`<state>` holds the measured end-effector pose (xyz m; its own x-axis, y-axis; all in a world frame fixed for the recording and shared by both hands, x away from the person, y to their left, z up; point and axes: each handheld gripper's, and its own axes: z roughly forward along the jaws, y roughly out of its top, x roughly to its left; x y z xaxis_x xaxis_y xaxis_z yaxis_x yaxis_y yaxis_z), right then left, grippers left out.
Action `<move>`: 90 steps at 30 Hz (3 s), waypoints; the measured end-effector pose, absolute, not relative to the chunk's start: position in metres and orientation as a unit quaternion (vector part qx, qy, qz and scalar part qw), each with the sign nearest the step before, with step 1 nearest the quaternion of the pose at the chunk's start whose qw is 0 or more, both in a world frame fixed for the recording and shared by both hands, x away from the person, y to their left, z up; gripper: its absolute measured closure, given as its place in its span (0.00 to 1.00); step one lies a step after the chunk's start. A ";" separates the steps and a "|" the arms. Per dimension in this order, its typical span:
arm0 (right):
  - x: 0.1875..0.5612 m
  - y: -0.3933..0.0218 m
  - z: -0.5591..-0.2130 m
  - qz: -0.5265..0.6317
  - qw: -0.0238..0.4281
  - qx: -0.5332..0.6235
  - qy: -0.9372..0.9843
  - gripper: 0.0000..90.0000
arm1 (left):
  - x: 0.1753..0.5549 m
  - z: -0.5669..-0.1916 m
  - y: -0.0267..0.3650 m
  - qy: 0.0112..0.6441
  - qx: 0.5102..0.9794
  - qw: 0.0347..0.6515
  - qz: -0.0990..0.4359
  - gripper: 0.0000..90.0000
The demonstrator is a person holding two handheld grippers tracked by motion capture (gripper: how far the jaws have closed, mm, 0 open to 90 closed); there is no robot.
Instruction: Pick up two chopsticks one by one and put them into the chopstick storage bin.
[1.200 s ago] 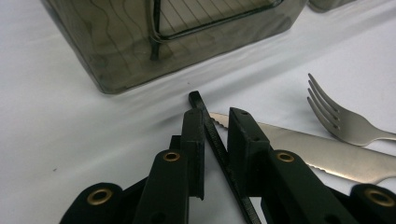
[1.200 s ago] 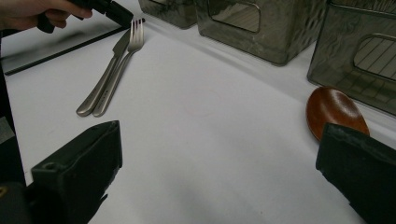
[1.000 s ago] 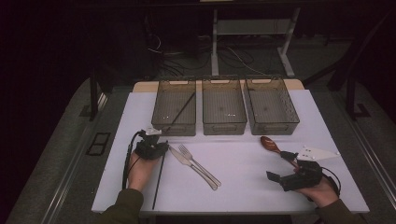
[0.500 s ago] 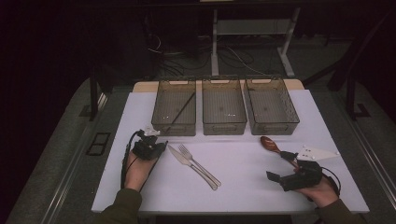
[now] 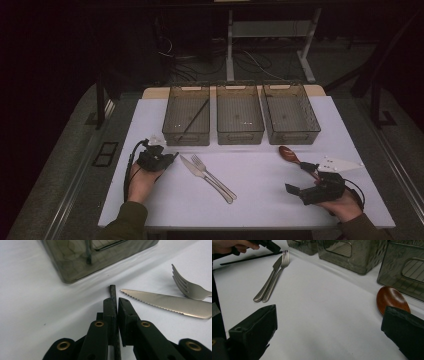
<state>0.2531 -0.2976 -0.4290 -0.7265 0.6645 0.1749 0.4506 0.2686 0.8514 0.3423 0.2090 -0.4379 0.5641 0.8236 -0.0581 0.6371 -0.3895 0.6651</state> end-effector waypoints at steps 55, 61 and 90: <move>0.252 -0.297 -0.428 0.491 0.111 0.351 0.790 0.01 | 0.273 -0.442 0.254 0.444 0.820 0.340 0.124 0.94; 0.252 -0.297 -0.427 0.493 0.113 0.348 0.789 0.01 | 0.274 -0.441 0.253 0.439 0.824 0.334 0.126 0.95; 0.252 -0.297 -0.427 0.493 0.111 0.346 0.790 0.01 | 0.266 -0.413 0.254 0.437 0.810 0.367 0.135 0.95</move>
<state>0.2516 -0.2967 -0.4274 -0.7354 0.6568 0.1665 0.4382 0.2736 0.8562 0.2664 0.2539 -0.4133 0.5811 0.8073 -0.1023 0.6092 -0.3482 0.7124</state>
